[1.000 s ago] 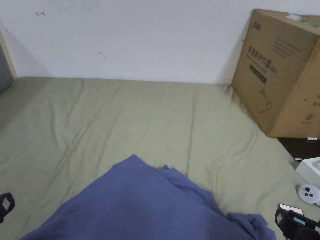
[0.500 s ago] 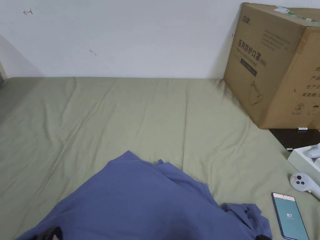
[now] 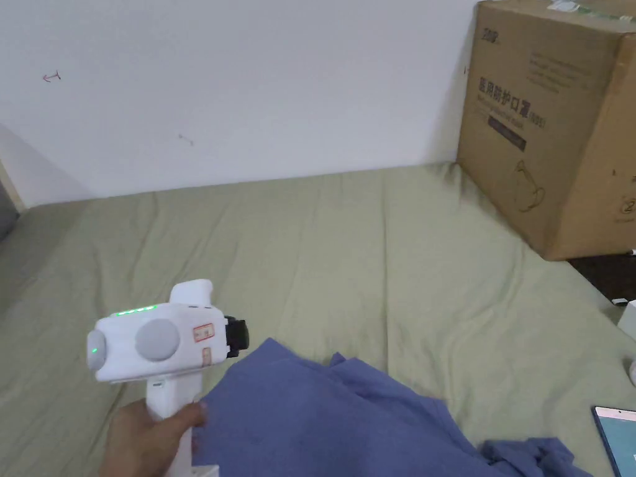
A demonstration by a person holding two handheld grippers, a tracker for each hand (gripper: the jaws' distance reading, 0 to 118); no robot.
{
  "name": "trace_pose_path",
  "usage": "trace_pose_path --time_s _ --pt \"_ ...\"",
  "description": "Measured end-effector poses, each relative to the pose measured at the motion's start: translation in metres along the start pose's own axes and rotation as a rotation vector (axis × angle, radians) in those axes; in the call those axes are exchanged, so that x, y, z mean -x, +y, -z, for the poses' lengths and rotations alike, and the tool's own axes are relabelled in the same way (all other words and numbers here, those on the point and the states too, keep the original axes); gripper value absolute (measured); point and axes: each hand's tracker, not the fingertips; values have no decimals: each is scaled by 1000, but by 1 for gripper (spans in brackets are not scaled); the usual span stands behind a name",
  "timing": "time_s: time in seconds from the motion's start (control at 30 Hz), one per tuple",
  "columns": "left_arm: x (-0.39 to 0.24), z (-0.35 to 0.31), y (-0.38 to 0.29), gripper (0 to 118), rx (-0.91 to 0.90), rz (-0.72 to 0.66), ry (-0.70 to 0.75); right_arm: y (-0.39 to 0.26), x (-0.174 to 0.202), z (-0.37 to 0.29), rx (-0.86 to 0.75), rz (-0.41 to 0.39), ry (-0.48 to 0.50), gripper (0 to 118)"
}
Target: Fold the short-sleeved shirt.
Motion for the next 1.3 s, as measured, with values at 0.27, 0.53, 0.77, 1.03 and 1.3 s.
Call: trace_pose_path --time_s 0.27,0.53,0.77,1.03,1.3 --pt "4 175 30 64 285 78 176 0 -20 9 57 53 -35 0" --pt "-3 183 15 44 285 47 223 -2 -30 17 102 63 -64 0" --pt "3 143 -2 4 286 -85 108 8 -42 16 72 90 -66 0" --pt "-17 38 -3 4 129 10 23 59 -96 107 235 86 -137 100" --pt "-13 -56 -26 4 49 15 -36 57 -131 239 475 215 -62 98"
